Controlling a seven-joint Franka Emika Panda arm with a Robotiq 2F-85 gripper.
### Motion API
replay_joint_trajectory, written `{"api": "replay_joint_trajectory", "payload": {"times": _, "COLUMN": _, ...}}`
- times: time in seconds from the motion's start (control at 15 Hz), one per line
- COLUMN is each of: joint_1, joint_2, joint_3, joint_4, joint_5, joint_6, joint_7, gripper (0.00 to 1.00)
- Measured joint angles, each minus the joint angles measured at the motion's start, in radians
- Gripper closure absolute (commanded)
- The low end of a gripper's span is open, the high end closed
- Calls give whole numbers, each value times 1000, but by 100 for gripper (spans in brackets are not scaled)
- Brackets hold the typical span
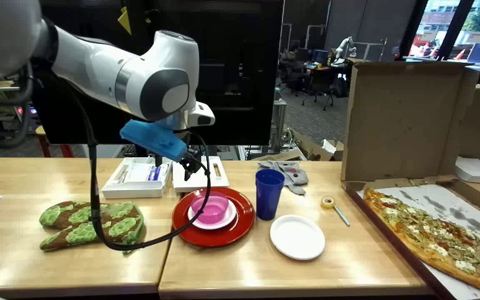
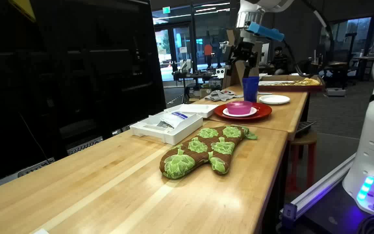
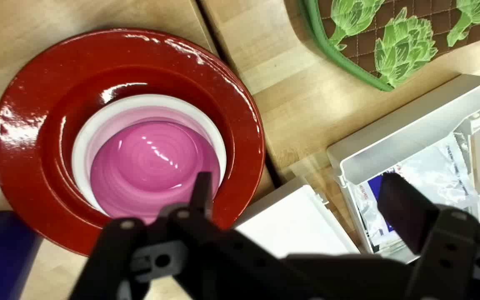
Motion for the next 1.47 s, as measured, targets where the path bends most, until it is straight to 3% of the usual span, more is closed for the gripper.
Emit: {"api": "replay_joint_trajectory", "payload": {"times": 1.47, "joint_1": -4, "joint_2": 0, "joint_3": 3, "joint_4": -2, "joint_5": -1, "joint_6": 18, "joint_7": 1, "gripper": 0}}
